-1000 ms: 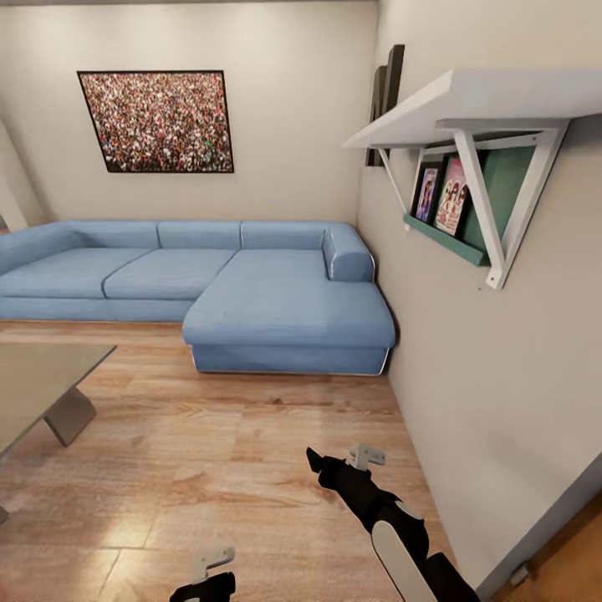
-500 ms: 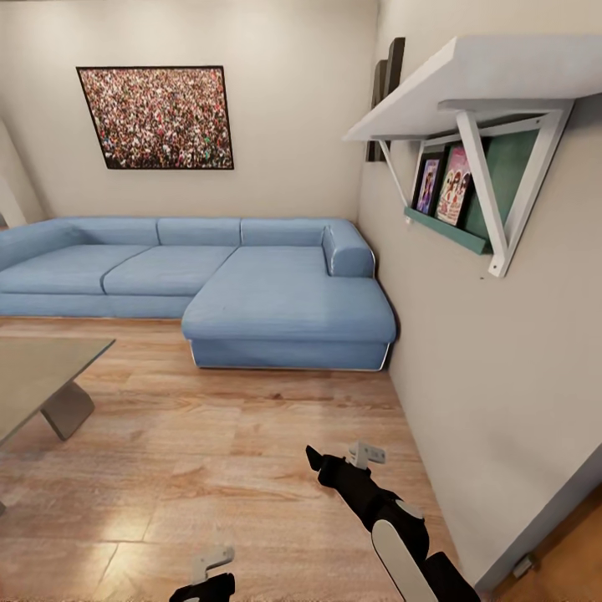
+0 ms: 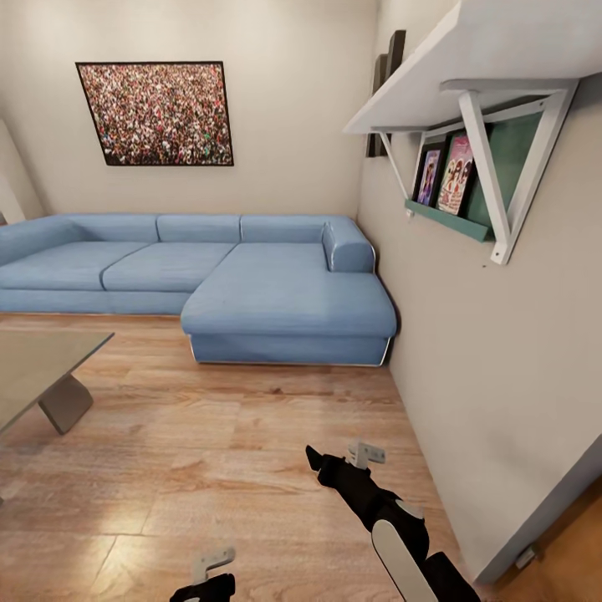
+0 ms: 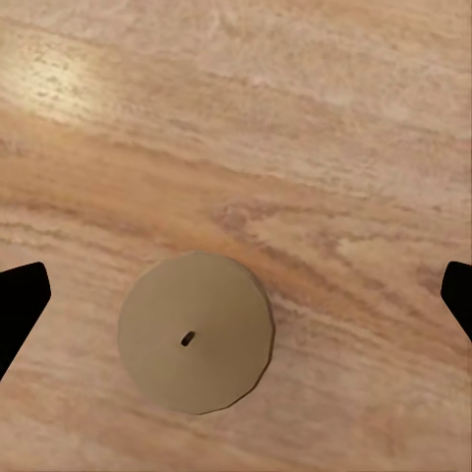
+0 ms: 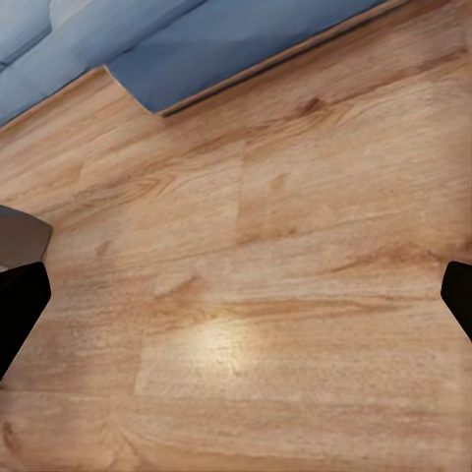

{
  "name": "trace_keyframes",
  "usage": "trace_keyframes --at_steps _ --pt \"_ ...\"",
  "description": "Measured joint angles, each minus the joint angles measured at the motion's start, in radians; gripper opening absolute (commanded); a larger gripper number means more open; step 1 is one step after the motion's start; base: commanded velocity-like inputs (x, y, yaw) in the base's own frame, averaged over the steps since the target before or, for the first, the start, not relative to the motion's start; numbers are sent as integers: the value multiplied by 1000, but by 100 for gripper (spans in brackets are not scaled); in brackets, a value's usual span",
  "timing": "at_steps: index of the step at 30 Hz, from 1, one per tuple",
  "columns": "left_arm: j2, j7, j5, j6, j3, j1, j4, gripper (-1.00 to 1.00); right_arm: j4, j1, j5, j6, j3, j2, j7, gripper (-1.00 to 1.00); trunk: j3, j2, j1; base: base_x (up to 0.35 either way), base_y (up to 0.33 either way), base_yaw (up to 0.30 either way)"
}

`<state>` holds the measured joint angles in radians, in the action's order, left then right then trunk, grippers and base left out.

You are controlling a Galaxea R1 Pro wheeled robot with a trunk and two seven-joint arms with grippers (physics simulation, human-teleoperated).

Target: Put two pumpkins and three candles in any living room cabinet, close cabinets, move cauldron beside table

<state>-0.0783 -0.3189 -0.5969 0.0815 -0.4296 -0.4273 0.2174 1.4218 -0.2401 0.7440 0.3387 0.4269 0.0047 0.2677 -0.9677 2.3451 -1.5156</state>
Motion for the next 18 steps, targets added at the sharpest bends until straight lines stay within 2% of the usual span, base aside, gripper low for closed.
trace_keyframes --at_steps 14,18 --pt "9 -5 -2 5 13 0 1 100 0 0 0 0 0 0 0 100 -44 98 -54 0 0 0" --pt "10 -53 -1 10 14 0 2 100 0 0 0 0 0 0 0 100 -56 126 -69 0 0 0"
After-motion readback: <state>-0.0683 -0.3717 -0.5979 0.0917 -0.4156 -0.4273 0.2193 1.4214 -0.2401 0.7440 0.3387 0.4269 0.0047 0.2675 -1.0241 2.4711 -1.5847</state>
